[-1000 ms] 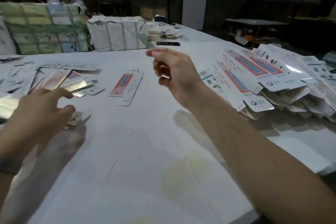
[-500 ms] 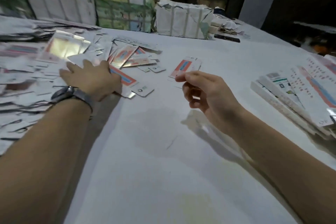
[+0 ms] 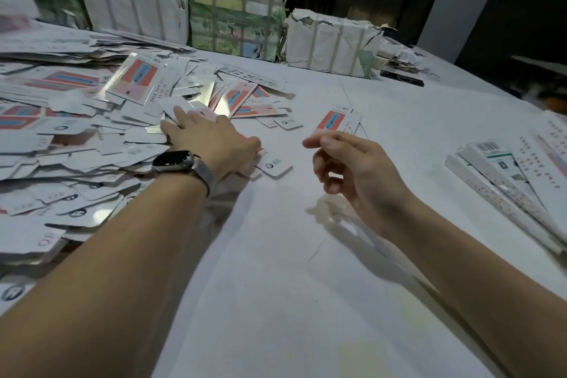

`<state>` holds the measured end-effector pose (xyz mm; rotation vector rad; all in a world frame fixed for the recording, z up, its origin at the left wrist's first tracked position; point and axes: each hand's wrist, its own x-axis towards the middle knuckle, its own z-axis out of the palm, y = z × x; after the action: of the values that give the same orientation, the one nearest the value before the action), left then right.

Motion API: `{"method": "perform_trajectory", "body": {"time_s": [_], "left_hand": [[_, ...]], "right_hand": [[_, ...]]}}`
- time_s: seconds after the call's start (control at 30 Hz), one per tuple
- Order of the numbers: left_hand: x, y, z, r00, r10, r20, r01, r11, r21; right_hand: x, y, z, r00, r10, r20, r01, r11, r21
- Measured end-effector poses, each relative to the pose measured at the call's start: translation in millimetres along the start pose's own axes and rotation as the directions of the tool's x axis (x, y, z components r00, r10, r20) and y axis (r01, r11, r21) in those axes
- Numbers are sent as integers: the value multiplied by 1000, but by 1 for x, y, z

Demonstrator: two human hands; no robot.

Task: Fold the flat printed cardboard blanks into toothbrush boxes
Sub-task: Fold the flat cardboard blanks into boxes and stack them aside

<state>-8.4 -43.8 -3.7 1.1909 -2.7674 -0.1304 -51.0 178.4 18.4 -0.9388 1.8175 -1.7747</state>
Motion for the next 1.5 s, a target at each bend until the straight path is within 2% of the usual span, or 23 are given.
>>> {"method": "perform_trajectory", "body": {"time_s": [0.1,0.3,0.43,0.5,0.57,0.6,0.67,0.7,0.73,0.77,0.83,0.93,1.0,1.07,1.13,1.2,1.3,1.37,1.5], "left_hand": [[-9,12,2,999,41,25,-41,999,-16],[-18,31,-5,977,187,107,-157,958,-239],[-27,36,-8,964,265,-9,-255,915,-312],[-32,38,-10,939,325,-111,-341,848,-406],[-40,45,-18,895,382,-230,-442,700,-560],[-46,48,-24,887,385,-255,-448,585,-676],[-62,59,-41,897,393,-201,-310,236,-921],[-70,63,-48,894,418,-159,-203,62,-977],[-76,66,-54,875,466,-134,-114,-71,-991],[-81,67,-57,843,522,-127,-45,-166,-985],[-91,68,-58,775,615,-142,27,-258,-966],[-99,71,-51,757,642,-119,14,-198,-980],[-100,75,-45,759,642,-107,44,-214,-976],[-100,78,-43,741,666,-91,158,-304,-939],[-99,78,-41,711,699,-78,256,-360,-897],[-97,75,-39,684,729,-31,284,-305,-909],[-94,73,-38,685,728,37,229,-166,-959],[-93,73,-41,692,721,31,197,-147,-969],[-96,73,-44,718,697,0,142,-146,-979]], "right_hand": [[0,0,0,1000,-7,-7,7,1000,0],[0,2,-2,999,-29,-21,28,999,-20],[-1,3,-4,999,-41,-34,41,999,-12],[-1,2,-5,997,-52,-51,52,999,7],[0,-1,-7,994,-74,-78,78,996,43],[1,-3,-7,992,-86,-92,93,993,73],[1,-9,-11,982,-115,-149,137,979,148],[0,-12,-15,976,-121,-182,156,969,193],[0,-15,-18,970,-121,-210,172,954,245],[-1,-18,-22,966,-115,-231,182,937,299],[-2,-21,-29,963,-100,-248,194,900,390],[-3,-23,-37,956,-119,-267,223,888,402],[-3,-24,-41,940,-167,-297,262,910,320],[-5,-24,-44,897,-286,-336,324,944,59],[-5,-23,-47,836,-450,-313,370,885,-284],[-6,-21,-48,808,-531,-255,389,806,-446],[-6,-19,-51,796,-562,-224,390,759,-521],[-6,-18,-52,789,-575,-216,372,727,-577],[-10,-23,-45,810,-562,-168,462,788,-407]]}}
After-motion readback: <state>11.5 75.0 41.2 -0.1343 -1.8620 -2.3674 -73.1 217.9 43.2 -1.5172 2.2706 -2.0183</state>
